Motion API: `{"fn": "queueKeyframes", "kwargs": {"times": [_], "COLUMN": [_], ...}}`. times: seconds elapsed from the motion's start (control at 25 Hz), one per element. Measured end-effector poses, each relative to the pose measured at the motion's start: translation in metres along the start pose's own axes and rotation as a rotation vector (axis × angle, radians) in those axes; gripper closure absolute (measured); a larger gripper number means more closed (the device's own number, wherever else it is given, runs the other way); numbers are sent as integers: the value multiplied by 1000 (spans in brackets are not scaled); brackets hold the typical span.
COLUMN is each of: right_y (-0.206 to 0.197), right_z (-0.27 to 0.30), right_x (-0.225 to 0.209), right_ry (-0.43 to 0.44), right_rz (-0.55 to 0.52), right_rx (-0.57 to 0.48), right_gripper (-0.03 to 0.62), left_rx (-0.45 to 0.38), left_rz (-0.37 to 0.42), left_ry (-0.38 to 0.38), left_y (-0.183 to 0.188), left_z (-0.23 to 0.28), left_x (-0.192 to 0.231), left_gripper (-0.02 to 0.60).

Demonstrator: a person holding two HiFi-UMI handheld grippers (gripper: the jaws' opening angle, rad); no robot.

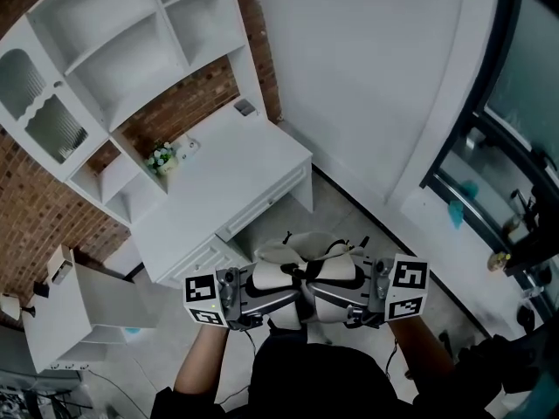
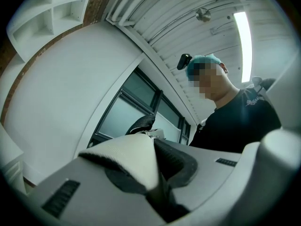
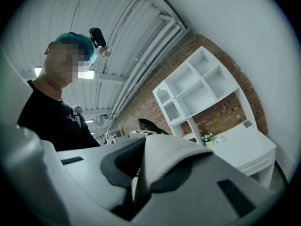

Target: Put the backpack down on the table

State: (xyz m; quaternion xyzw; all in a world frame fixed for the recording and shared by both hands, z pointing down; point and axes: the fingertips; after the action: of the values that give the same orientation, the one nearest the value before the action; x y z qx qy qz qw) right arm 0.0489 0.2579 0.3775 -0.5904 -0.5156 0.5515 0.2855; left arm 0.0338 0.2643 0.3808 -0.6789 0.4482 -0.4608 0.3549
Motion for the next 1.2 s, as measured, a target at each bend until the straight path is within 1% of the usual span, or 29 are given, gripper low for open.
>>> {"fn": "queueKeyframes", "kwargs": {"times": [0.28,0.68,0.92,1.08,1.2], "right_y": [19,40,49,46,41], "right_z": [32,94,135,154,165], "right_x": [-54,-118,-146,-158,-168], "right_ry": [-12,-23,-41,-59,-66], "right_rz": [-1,5,-12,-14,0], "right_rx": [-4,-1,-8,-19,-18], "right_gripper": [546,546,546,546,546], "left_rx": [13,18,6,4,-3], "left_rz": [18,22,20,24,23], "left_ry": [-4,-12,-36,-49,-34], "left_y": [32,82,110,119,121], "left_z": [-18,-60,-91,-109,-121], "left_x": [54,119,146,157,165], "left_gripper": [517,518,518,518,518]}}
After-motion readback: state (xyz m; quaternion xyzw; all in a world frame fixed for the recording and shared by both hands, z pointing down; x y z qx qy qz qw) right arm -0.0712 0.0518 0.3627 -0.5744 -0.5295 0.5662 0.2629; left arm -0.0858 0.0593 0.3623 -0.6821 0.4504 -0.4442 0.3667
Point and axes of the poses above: the fingertips, and each gripper's own axes: z forward along the fingers, x to its left, y out of its top, and after that the axes turned 7 degrees about -x, right-handed
